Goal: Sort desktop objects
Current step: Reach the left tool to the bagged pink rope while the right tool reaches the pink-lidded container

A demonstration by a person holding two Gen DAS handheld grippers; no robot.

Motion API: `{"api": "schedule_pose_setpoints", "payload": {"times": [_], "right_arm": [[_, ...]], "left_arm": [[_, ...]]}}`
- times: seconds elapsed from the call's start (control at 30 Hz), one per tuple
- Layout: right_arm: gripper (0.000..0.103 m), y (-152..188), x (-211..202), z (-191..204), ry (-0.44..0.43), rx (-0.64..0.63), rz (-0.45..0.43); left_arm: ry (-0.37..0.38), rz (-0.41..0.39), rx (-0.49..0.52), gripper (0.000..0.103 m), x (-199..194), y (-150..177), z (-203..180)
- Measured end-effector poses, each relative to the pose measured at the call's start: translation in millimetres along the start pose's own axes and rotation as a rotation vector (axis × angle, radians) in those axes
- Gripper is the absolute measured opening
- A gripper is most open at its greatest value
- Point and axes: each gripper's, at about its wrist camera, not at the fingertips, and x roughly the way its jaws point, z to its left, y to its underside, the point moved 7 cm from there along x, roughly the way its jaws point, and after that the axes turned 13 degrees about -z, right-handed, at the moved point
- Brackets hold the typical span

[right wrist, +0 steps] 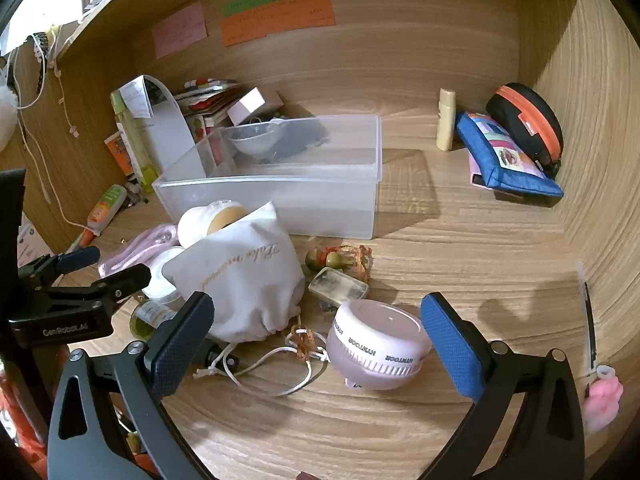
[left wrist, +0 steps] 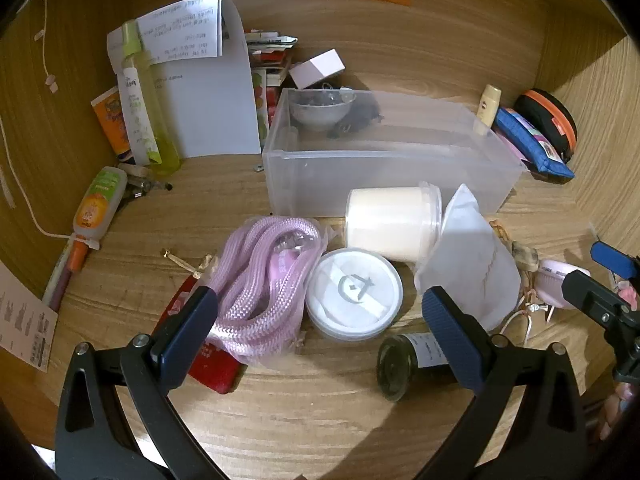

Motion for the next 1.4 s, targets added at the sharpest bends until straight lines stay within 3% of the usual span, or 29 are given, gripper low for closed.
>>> {"api": "schedule_pose_setpoints", "payload": {"times": [0.6, 1.03, 1.27, 1.4], "right_arm": [[0.103, 7, 2, 6, -0.017, -0.001, 0.021], [0.103, 8, -11, -14, 0.031, 0.040, -0.001], [0.103, 18, -11, -35, 0.078, 0.040, 0.024], [0.103, 25, -8, -47, 0.082, 0.069, 0.051]], "left_arm": [[-0.013, -0.002, -0.004, 0.103, -11, 8, 3], [-0.027, -0.081, -0.015, 0.103, -32, 10, 30], [-0.049, 0.003, -0.128, 0.103, -21, 35, 82], [-0.050, 0.068, -0.139, 0.103, -12, 48, 96]]}}
